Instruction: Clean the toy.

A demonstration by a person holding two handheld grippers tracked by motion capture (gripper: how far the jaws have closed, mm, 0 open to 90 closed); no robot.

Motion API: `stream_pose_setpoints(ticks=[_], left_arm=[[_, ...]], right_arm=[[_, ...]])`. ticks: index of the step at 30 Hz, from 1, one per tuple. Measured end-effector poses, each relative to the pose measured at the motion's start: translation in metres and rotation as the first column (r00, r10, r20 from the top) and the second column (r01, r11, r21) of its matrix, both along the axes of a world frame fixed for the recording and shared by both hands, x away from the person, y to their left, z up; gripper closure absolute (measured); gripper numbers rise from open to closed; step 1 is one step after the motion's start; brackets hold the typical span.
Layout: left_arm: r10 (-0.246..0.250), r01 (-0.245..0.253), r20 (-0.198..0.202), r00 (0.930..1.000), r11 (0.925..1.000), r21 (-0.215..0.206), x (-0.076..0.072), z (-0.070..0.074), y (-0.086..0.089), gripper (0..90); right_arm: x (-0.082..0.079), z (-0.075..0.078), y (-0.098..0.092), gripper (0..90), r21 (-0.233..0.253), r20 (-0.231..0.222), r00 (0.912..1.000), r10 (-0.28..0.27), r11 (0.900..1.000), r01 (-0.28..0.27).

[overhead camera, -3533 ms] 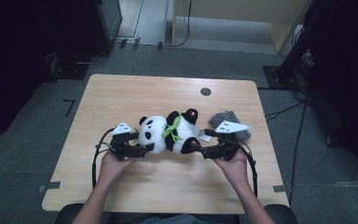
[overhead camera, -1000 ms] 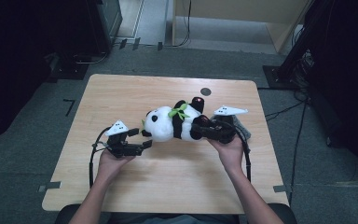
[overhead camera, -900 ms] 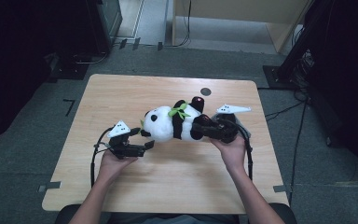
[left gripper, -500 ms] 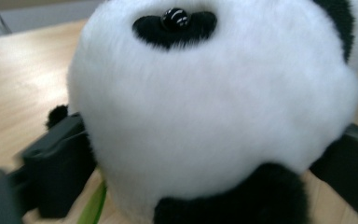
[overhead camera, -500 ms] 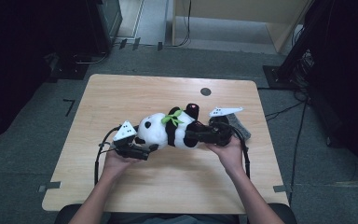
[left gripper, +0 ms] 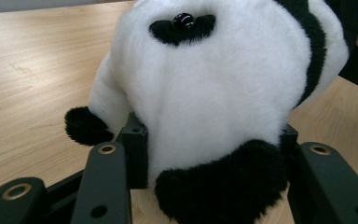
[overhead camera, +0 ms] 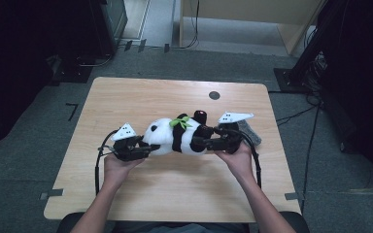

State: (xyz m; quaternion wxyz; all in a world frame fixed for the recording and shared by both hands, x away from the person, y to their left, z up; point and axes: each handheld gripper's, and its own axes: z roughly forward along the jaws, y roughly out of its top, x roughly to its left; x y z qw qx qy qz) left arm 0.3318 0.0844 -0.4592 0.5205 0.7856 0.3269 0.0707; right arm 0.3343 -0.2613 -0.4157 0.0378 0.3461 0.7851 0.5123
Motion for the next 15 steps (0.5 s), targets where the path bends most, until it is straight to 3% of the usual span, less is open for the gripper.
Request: stream_pose_setpoints(ticks=[3,4,7,9,10,12,15], left_arm=[[0.006,-0.006,-0.015,0.9999,0.9999,0.010,0.001,0.002,0.000,49.2],[0.018,-0.018,-0.025,0.9995,0.9997,0.019,0.002,0.004,0.001,49.1],[0.029,-0.028,-0.046,0.9985,0.9994,0.021,0.004,0.005,0.004,49.0],[0.046,-0.046,-0.063,0.9969,0.9989,0.011,0.007,0.008,0.011,49.0],[0.055,-0.054,-0.066,0.9963,0.9985,0.008,0.008,0.010,0.014,49.0],[0.059,-0.059,-0.065,0.9961,0.9982,0.001,0.008,0.016,0.019,48.9],[0.047,-0.049,-0.068,0.9966,0.9982,-0.036,0.006,0.023,0.022,48.7]], right_arm=[[0.001,-0.003,-0.002,28.5,-0.001,0.003,1.0000,0.009,1.000,-0.009],[0.001,-0.006,-0.004,24.7,-0.016,0.022,0.9995,0.021,1.000,-0.021],[0.000,-0.009,-0.007,23.3,-0.019,0.032,0.9993,0.019,1.000,-0.019],[0.000,-0.011,-0.010,22.9,-0.024,0.039,0.9988,0.030,0.999,-0.029],[-0.001,-0.011,-0.013,22.8,-0.033,0.071,0.9968,0.036,0.999,-0.033],[-0.002,-0.011,-0.014,22.2,-0.023,0.089,0.9946,0.052,0.998,-0.050],[-0.002,-0.013,-0.012,21.6,-0.028,0.103,0.9932,0.055,0.998,-0.052]])
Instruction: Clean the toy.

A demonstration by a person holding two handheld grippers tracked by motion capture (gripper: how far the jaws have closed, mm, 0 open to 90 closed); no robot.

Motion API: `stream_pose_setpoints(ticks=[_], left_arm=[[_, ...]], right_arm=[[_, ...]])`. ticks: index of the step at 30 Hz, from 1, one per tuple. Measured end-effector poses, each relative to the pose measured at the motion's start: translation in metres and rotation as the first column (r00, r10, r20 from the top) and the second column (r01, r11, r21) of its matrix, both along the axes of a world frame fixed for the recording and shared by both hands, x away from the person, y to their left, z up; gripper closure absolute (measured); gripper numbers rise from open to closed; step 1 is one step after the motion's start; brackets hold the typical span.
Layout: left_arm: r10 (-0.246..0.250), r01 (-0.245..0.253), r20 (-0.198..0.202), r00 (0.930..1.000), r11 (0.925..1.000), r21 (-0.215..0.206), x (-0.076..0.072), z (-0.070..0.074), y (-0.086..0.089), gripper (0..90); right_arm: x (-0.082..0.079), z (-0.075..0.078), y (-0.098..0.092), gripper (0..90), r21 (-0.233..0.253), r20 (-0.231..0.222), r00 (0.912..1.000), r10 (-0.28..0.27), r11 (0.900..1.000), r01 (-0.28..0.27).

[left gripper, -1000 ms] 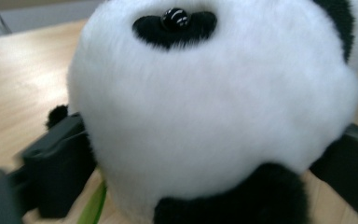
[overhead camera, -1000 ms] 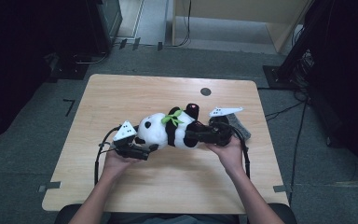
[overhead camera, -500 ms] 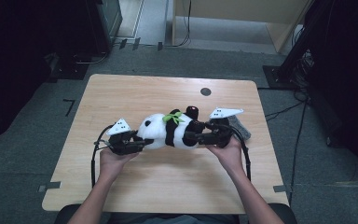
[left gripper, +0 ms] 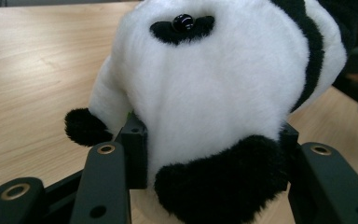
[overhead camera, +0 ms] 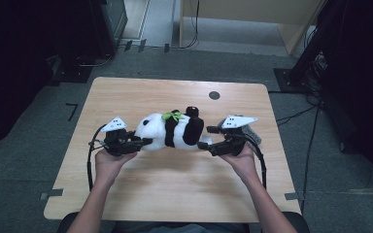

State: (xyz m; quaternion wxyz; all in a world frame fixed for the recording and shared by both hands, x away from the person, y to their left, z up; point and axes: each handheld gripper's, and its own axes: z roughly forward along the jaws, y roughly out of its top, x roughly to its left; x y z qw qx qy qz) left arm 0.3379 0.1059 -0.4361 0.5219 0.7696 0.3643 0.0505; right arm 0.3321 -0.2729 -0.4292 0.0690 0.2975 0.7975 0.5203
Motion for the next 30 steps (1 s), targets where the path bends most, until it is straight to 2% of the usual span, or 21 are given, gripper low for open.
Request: stream_pose_setpoints(ticks=[2,3,5,6,7,8,10,11,14,15,17,18,19,20,21,22,23,25,26,27,30], left_arm=[[-0.020,0.020,-0.010,0.9997,0.9998,0.006,-0.003,0.004,-0.003,48.5],[-0.020,0.020,-0.010,0.9997,0.9998,0.006,-0.003,0.004,-0.003,48.5],[-0.045,0.046,-0.029,0.9986,0.9989,0.009,-0.004,0.005,-0.007,48.3],[-0.048,0.048,-0.037,0.9982,0.9988,0.014,-0.004,0.005,-0.009,48.3],[-0.042,0.043,-0.063,0.9971,0.9990,0.008,-0.004,0.005,-0.011,48.0],[-0.042,0.043,-0.063,0.9971,0.9990,0.008,-0.004,0.005,-0.011,47.9],[-0.045,0.044,-0.090,0.9949,0.9990,-0.006,-0.003,0.004,-0.013,48.0],[-0.055,0.054,-0.100,0.9935,0.9985,-0.005,-0.005,0.005,-0.018,48.1],[-0.051,0.052,-0.100,0.9937,0.9986,0.007,-0.008,0.005,-0.025,48.1],[-0.029,0.030,-0.119,0.9925,0.9996,0.002,-0.007,0.003,-0.027,47.9],[-0.018,0.017,-0.141,0.9899,0.9998,-0.004,-0.006,-0.001,-0.027,46.6],[-0.018,0.017,-0.141,0.9899,0.9998,-0.004,-0.006,-0.001,-0.027,44.9],[-0.013,0.013,-0.140,0.9900,0.9999,-0.002,-0.005,-0.002,-0.028,44.9],[-0.006,0.006,-0.133,0.9910,1.0000,-0.002,-0.005,-0.003,-0.028,42.1],[0.002,-0.002,-0.113,0.9936,1.0000,-0.002,-0.005,-0.005,-0.029,35.0],[0.002,-0.002,-0.113,0.9936,1.0000,-0.002,-0.005,-0.005,-0.029,31.2],[-0.001,0.000,-0.086,0.9963,0.9999,-0.011,-0.005,-0.006,-0.028,28.2],[0.001,-0.002,-0.072,0.9974,0.9999,-0.012,-0.005,-0.006,-0.028,23.1],[0.000,-0.001,-0.051,0.9987,1.0000,-0.009,-0.005,-0.007,-0.028,23.1],[-0.006,0.005,-0.016,0.9999,0.9998,-0.019,-0.005,-0.010,-0.027,18.6],[-0.013,0.013,0.005,0.9999,0.9991,-0.039,-0.005,-0.012,-0.025,16.8]], right_arm=[[-0.001,-0.007,0.007,18.1,-0.020,0.026,0.9991,0.034,0.999,-0.034],[-0.001,-0.007,0.007,18.1,-0.020,0.026,0.9991,0.034,0.999,-0.034],[-0.001,-0.011,0.012,13.5,-0.018,0.058,0.9935,0.098,0.995,-0.097],[-0.001,-0.011,0.012,13.5,-0.018,0.058,0.9935,0.098,0.995,-0.097],[-0.001,-0.014,0.017,10.5,-0.042,0.081,0.9922,0.095,0.995,-0.092],[-0.001,-0.014,0.017,10.5,-0.042,0.081,0.9922,0.095,0.995,-0.092],[-0.001,-0.017,0.020,8.7,-0.060,0.079,0.9931,0.087,0.995,-0.082],[0.000,-0.021,0.024,6.8,-0.094,0.078,0.9943,0.072,0.993,-0.065],[-0.001,-0.024,0.028,6.5,-0.131,0.095,0.9949,0.034,0.991,-0.021],[-0.002,-0.024,0.030,14.4,-0.153,0.114,0.9935,-0.004,0.988,0.021],[-0.002,-0.024,0.028,24.0,-0.137,0.111,0.9934,-0.028,0.990,0.043],[-0.002,-0.024,0.028,24.0,-0.137,0.111,0.9934,-0.028,0.990,0.043],[-0.003,-0.023,0.028,28.4,-0.141,0.111,0.9932,-0.036,0.989,0.052],[-0.003,-0.023,0.028,34.2,-0.144,0.109,0.9932,-0.040,0.988,0.056],[-0.005,-0.020,0.027,41.0,-0.145,0.111,0.9922,-0.057,0.987,0.073],[-0.005,-0.020,0.027,41.0,-0.145,0.111,0.9922,-0.057,0.987,0.073],[-0.007,-0.017,0.027,43.5,-0.142,0.117,0.9910,-0.065,0.987,0.081],[-0.007,-0.013,0.026,45.5,-0.145,0.121,0.9905,-0.065,0.986,0.083],[-0.007,-0.013,0.026,45.5,-0.145,0.121,0.9905,-0.065,0.986,0.083],[-0.007,-0.011,0.025,46.6,-0.149,0.117,0.9907,-0.069,0.985,0.086],[-0.006,-0.009,0.024,46.9,-0.140,0.099,0.9923,-0.075,0.986,0.089]])
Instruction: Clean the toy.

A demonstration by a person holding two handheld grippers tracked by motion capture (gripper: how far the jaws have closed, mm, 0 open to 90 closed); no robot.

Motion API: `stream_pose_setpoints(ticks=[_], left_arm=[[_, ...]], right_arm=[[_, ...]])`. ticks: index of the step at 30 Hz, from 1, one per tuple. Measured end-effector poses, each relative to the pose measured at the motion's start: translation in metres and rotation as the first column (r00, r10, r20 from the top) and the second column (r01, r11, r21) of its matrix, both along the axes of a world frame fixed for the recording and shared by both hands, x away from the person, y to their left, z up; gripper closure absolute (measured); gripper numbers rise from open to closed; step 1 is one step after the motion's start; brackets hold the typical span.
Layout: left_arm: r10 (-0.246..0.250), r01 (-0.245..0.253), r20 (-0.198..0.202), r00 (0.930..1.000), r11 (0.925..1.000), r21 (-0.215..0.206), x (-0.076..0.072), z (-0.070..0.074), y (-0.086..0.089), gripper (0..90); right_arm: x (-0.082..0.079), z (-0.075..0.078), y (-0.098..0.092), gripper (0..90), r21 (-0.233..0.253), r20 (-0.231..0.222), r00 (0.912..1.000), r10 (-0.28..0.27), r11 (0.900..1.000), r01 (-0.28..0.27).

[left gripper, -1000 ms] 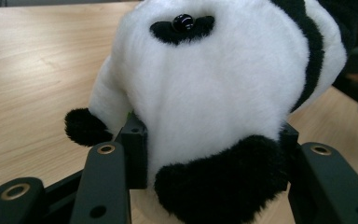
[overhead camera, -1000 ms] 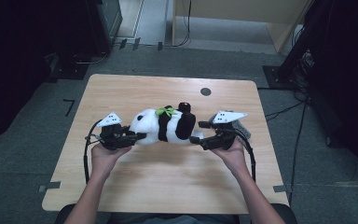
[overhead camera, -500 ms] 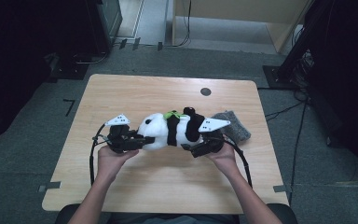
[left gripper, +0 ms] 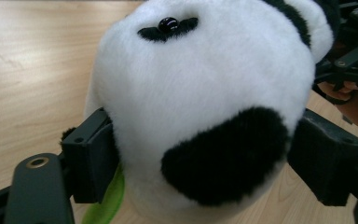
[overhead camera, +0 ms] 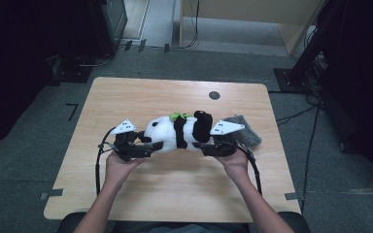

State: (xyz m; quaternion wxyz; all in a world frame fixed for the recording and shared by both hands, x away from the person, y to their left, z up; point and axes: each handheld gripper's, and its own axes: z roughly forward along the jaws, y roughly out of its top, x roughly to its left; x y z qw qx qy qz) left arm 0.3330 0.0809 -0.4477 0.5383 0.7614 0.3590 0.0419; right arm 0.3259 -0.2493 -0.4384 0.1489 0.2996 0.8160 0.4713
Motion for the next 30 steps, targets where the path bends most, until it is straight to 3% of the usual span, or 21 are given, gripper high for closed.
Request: stream_pose_setpoints(ticks=[4,6,8,10,12,14,18,19,23,27,30], left_arm=[[-0.018,0.018,0.021,0.9996,0.9998,0.004,-0.001,-0.001,0.003,16.8],[-0.015,0.014,0.050,0.9986,0.9993,0.035,-0.003,0.000,0.007,17.8],[-0.009,0.007,0.056,0.9984,0.9992,0.040,-0.004,-0.001,0.008,17.8],[-0.018,0.016,0.051,0.9985,0.9991,0.038,-0.003,-0.006,0.014,17.9],[-0.023,0.021,0.057,0.9981,0.9990,0.039,-0.004,-0.008,0.014,22.2],[-0.043,0.040,0.094,0.9947,0.9986,0.034,-0.006,-0.010,0.011,22.4],[-0.068,0.065,0.120,0.9904,0.9973,0.034,-0.007,-0.011,0.004,19.7],[-0.091,0.086,0.148,0.9848,0.9955,0.040,-0.009,-0.011,-0.001,18.5],[-0.083,0.068,0.202,0.9759,0.9945,0.079,-0.014,-0.012,-0.008,12.8],[-0.048,0.034,0.172,0.9839,0.9960,0.082,-0.012,-0.013,-0.009,17.3],[-0.039,0.028,0.144,0.9888,0.9965,0.078,-0.010,-0.014,-0.007,28.9]], right_arm=[[0.003,0.002,-0.005,47.2,0.016,-0.020,0.9997,-0.009,1.000,0.010],[0.004,0.004,-0.010,47.7,0.020,-0.039,0.9987,-0.032,0.999,0.033],[0.005,0.005,-0.014,47.8,0.027,-0.048,0.9981,-0.040,0.999,0.042],[0.008,0.007,-0.025,47.9,0.078,-0.086,0.9939,-0.069,0.994,0.076],[0.008,0.009,-0.028,47.7,0.090,-0.097,0.9925,-0.074,0.992,0.083],[0.007,0.013,-0.032,47.3,0.097,-0.108,0.9916,-0.071,0.992,0.082],[0.005,0.015,-0.032,46.7,0.118,-0.120,0.9914,-0.053,0.991,0.067],[0.003,0.016,-0.030,46.1,0.134,-0.131,0.9908,-0.032,0.990,0.050],[0.000,0.017,-0.023,45.7,0.145,-0.147,0.9890,0.011,0.989,0.011],[-0.002,0.016,-0.016,45.3,0.136,-0.148,0.9888,0.016,0.991,0.005],[-0.001,0.013,-0.015,44.8,0.138,-0.162,0.9867,0.009,0.990,0.013]])
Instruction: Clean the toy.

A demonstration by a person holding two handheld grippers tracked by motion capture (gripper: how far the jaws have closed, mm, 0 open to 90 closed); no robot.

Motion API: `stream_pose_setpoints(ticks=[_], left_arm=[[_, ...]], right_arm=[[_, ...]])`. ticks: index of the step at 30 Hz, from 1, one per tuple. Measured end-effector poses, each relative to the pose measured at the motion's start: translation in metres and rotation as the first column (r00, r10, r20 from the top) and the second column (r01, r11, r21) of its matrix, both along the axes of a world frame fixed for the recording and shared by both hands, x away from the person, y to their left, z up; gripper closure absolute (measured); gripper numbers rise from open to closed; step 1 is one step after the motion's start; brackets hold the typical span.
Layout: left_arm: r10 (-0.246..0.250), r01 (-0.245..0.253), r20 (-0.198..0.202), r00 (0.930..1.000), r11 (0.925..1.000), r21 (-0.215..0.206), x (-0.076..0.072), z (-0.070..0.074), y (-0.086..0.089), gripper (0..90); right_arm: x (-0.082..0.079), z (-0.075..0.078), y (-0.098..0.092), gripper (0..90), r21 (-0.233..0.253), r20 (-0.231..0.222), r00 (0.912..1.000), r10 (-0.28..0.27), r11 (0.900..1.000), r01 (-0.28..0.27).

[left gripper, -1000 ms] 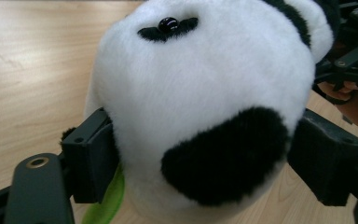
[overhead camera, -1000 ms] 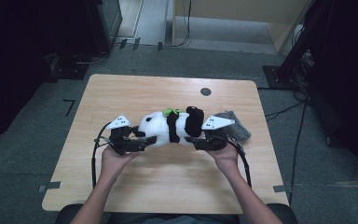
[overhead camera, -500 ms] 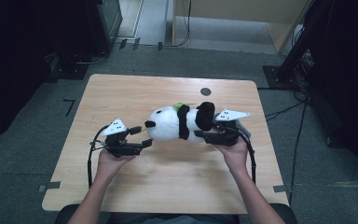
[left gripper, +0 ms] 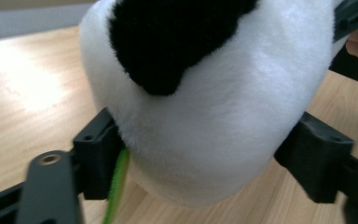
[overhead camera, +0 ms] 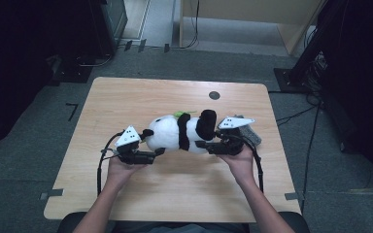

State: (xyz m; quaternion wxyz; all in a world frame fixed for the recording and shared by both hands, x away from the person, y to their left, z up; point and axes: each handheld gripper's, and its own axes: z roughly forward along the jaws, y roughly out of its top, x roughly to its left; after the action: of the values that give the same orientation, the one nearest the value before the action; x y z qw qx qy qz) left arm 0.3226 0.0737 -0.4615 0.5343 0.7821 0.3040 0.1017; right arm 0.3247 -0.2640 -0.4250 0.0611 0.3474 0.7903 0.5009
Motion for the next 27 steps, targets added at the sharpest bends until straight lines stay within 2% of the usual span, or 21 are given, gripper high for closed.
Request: stream_pose_setpoints(ticks=[1,2,3,4,5,6,7,8,9,12,13,14,18,19,20,22,23,24,25,26,27], left_arm=[[0.009,-0.009,0.000,1.0000,0.9999,0.005,-0.001,0.000,0.000,33.8],[0.013,-0.013,-0.005,0.9999,0.9998,0.012,-0.001,0.000,0.000,33.8],[0.016,-0.016,-0.036,0.9992,0.9998,0.011,-0.001,0.001,0.001,43.6],[0.016,-0.016,-0.036,0.9992,0.9998,0.011,-0.001,0.001,0.001,47.5],[0.015,-0.014,-0.048,0.9987,0.9999,0.008,0.000,0.001,0.002,47.5],[0.014,-0.014,-0.064,0.9978,0.9999,0.002,0.001,0.002,0.003,50.1],[0.014,-0.016,-0.084,0.9964,0.9997,-0.017,0.002,0.004,0.005,54.2],[0.014,-0.016,-0.084,0.9964,0.9997,-0.017,0.002,0.004,0.005,55.4],[0.014,-0.020,-0.108,0.9941,0.9985,-0.052,0.005,0.009,0.011,56.1],[0.032,-0.038,-0.108,0.9936,0.9974,-0.062,0.007,0.013,0.017,56.8],[0.043,-0.050,-0.106,0.9934,0.9970,-0.059,0.007,0.015,0.021,56.8],[0.067,-0.075,-0.107,0.9920,0.9948,-0.069,0.009,0.017,0.034,56.8],[0.084,-0.096,-0.124,0.9887,0.9910,-0.093,0.010,0.019,0.047,56.6],[0.073,-0.089,-0.143,0.9870,0.9900,-0.109,0.010,0.022,0.050,56.6],[0.073,-0.089,-0.143,0.9870,0.9900,-0.109,0.010,0.022,0.050,56.4],[0.038,-0.057,-0.156,0.9870,0.9917,-0.115,0.010,0.024,0.049,56.4],[0.008,-0.030,-0.168,0.9857,0.9915,-0.127,0.008,0.026,0.046,56.0],[0.008,-0.030,-0.168,0.9857,0.9915,-0.127,0.008,0.026,0.046,56.0],[-0.025,0.004,-0.172,0.9848,0.9923,-0.123,0.006,0.028,0.038,55.9],[-0.038,0.015,-0.177,0.9835,0.9917,-0.128,0.005,0.029,0.034,55.9],[-0.038,0.015,-0.177,0.9835,0.9917,-0.128,0.005,0.029,0.034,55.8]], right_arm=[[0.001,-0.002,0.001,43.5,-0.005,-0.008,1.0000,0.001,1.000,-0.001],[0.001,-0.002,0.001,43.5,-0.005,-0.008,1.0000,0.001,1.000,-0.001],[0.001,-0.003,0.004,38.9,-0.027,0.005,1.0000,-0.004,1.000,0.004],[0.001,-0.003,0.004,38.9,-0.027,0.005,1.0000,-0.004,1.000,0.004],[0.001,-0.004,0.004,36.8,-0.032,0.009,0.9999,-0.005,0.999,0.006],[0.001,-0.004,0.004,33.3,-0.034,0.012,0.9999,-0.004,0.999,0.004],[0.003,-0.005,0.004,25.9,-0.050,0.030,0.9995,-0.002,0.999,0.004],[0.003,-0.005,0.004,25.9,-0.050,0.030,0.9995,-0.002,0.999,0.004],[0.005,-0.006,0.001,20.6,-0.025,0.047,0.9989,-0.003,1.000,0.004],[0.005,-0.006,-0.003,18.9,-0.003,0.072,0.9974,0.002,1.000,-0.002],[0.004,-0.005,-0.004,18.9,-0.009,0.091,0.9958,0.008,1.000,-0.007],[0.002,-0.004,-0.007,18.9,-0.047,0.125,0.9922,0.003,0.999,0.003],[0.002,-0.007,-0.011,18.7,-0.058,0.144,0.9891,0.029,0.998,-0.021],[0.002,-0.010,-0.009,17.5,-0.070,0.170,0.9844,0.045,0.997,-0.033],[0.002,-0.010,-0.009,17.5,-0.070,0.170,0.9844,0.045,0.997,-0.033],[0.003,-0.014,-0.004,17.4,-0.093,0.170,0.9838,0.056,0.995,-0.041],[0.004,-0.019,0.002,15.9,-0.114,0.169,0.9816,0.088,0.991,-0.070],[0.004,-0.019,0.002,15.9,-0.114,0.169,0.9816,0.088,0.991,-0.070],[0.005,-0.023,0.008,13.2,-0.092,0.165,0.9751,0.148,0.987,-0.135],[0.004,-0.025,0.010,10.8,-0.073,0.168,0.9709,0.170,0.984,-0.160],[0.003,-0.026,0.013,6.8,-0.074,0.176,0.9704,0.165,0.985,-0.155]])
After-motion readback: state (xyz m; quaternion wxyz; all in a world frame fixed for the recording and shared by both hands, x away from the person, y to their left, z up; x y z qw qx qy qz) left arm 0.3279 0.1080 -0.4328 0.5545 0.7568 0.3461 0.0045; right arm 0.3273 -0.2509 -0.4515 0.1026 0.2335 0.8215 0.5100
